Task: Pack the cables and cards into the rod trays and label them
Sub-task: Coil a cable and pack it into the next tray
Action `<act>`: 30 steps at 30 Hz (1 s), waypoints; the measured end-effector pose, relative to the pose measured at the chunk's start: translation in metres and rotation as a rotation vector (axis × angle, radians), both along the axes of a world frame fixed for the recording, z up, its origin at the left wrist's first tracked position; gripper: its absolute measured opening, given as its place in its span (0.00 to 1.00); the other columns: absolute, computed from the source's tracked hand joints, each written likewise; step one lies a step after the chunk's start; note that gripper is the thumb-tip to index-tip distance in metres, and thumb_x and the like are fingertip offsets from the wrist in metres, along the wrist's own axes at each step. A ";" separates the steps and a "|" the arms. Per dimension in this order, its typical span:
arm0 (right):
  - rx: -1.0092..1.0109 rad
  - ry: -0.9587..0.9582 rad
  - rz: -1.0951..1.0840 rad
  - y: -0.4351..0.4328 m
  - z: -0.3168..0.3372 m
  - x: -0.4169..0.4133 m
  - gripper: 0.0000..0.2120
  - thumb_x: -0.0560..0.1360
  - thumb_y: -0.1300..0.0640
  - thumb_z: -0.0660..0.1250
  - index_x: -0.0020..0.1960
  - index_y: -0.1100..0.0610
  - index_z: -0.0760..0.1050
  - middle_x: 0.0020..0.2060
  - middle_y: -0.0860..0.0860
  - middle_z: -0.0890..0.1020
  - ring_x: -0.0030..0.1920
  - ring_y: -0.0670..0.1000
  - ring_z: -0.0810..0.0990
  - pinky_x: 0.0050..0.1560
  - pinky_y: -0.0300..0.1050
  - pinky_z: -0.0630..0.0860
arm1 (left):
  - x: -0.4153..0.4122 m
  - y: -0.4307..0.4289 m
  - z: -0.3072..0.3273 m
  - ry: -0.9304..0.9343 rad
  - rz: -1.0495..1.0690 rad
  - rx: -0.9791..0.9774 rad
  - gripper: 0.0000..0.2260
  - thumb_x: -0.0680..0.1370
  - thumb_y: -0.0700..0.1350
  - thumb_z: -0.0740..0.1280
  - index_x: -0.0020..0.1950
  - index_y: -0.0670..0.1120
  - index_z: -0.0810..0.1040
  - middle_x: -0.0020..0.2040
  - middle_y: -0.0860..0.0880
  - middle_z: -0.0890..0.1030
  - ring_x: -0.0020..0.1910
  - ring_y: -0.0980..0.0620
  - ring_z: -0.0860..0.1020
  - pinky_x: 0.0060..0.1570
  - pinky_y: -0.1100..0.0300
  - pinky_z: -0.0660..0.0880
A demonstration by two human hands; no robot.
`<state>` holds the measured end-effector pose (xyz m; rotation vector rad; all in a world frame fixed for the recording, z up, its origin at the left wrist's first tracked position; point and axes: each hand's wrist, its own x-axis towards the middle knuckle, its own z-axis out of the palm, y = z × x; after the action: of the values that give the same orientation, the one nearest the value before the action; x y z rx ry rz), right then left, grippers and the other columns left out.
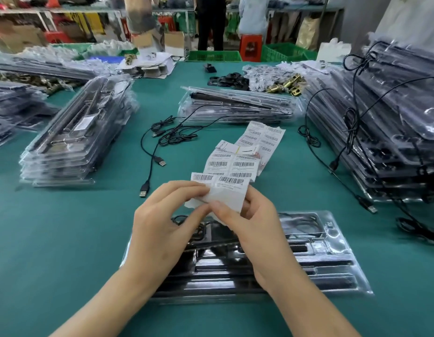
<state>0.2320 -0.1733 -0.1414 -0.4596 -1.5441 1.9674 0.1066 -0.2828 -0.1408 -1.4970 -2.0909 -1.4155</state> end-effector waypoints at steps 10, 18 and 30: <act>0.019 -0.029 -0.053 -0.004 -0.002 0.000 0.13 0.78 0.57 0.73 0.61 0.45 0.79 0.51 0.50 0.87 0.52 0.52 0.87 0.50 0.43 0.83 | -0.002 -0.007 -0.001 0.016 -0.006 0.029 0.07 0.74 0.48 0.77 0.49 0.47 0.87 0.47 0.59 0.85 0.48 0.62 0.82 0.50 0.68 0.76; 0.105 -0.065 -0.080 -0.005 -0.001 0.001 0.11 0.77 0.55 0.74 0.56 0.43 0.80 0.48 0.49 0.88 0.49 0.49 0.87 0.47 0.40 0.82 | -0.003 -0.007 -0.002 -0.001 -0.016 0.000 0.06 0.76 0.50 0.76 0.48 0.49 0.88 0.44 0.60 0.85 0.45 0.60 0.84 0.45 0.59 0.80; 0.227 -0.152 -0.107 -0.002 -0.001 0.001 0.11 0.77 0.54 0.73 0.57 0.43 0.79 0.46 0.46 0.88 0.47 0.48 0.87 0.48 0.46 0.84 | -0.010 -0.008 -0.001 -0.402 0.004 -0.070 0.02 0.76 0.49 0.75 0.44 0.56 0.87 0.43 0.58 0.86 0.45 0.57 0.83 0.47 0.66 0.76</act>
<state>0.2333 -0.1753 -0.1428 -0.5942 -1.7738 1.6852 0.0967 -0.2906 -0.1419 -1.3148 -2.3875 -1.7810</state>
